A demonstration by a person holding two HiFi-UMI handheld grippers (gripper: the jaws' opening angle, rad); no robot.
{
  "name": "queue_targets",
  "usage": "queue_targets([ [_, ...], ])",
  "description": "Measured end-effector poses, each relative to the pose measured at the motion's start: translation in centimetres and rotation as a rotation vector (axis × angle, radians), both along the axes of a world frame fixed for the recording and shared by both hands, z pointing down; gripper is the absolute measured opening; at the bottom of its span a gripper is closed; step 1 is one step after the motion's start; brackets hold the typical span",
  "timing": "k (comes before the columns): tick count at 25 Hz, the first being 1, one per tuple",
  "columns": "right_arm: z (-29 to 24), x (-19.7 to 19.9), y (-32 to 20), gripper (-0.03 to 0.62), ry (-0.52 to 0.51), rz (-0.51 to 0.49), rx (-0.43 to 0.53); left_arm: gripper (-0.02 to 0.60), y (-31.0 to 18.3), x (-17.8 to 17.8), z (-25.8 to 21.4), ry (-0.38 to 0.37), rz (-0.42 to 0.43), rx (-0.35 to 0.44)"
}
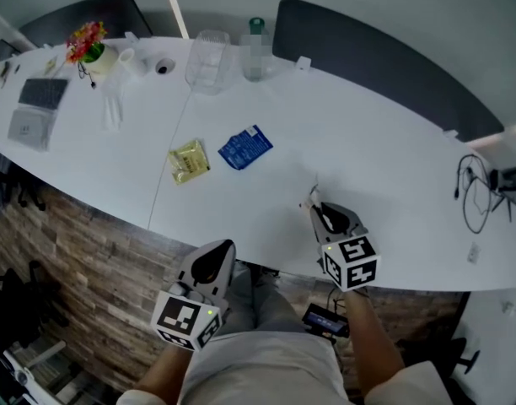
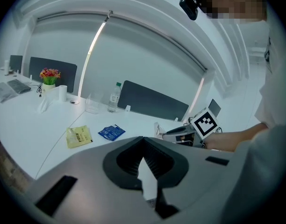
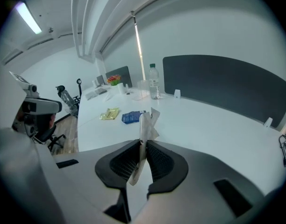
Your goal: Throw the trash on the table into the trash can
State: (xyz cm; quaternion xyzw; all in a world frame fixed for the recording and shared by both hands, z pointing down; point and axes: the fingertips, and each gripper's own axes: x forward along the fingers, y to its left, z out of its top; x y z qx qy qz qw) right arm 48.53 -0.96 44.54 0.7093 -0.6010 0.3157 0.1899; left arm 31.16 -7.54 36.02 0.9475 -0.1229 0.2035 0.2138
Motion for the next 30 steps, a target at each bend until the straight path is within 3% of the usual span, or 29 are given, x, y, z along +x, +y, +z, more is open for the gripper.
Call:
queue_targets([
  [9,-3.8,-3.5,4.5,0.069,-0.051,-0.098,0.087,0.0,4.6,-1.3,-2.3,0.032,-0.048,0.068],
  [17,-5.3,-8.2,4.7,0.069,-0.054,-0.243,0.13,0.0,6.1,-6.2,-4.5,0.052,-0.174,0.137],
  [23,-6.4,-13.8,3.8,0.069,-0.058,-0.366,0.156,0.0,7.1,-12.4,-5.7,0.046,-0.292,0.166],
  [30,-6.4,-23.0,3.2,0.069,-0.074,-0.52,0.159,0.0,8.9,-23.1,-5.6,0.023,-0.453,0.193],
])
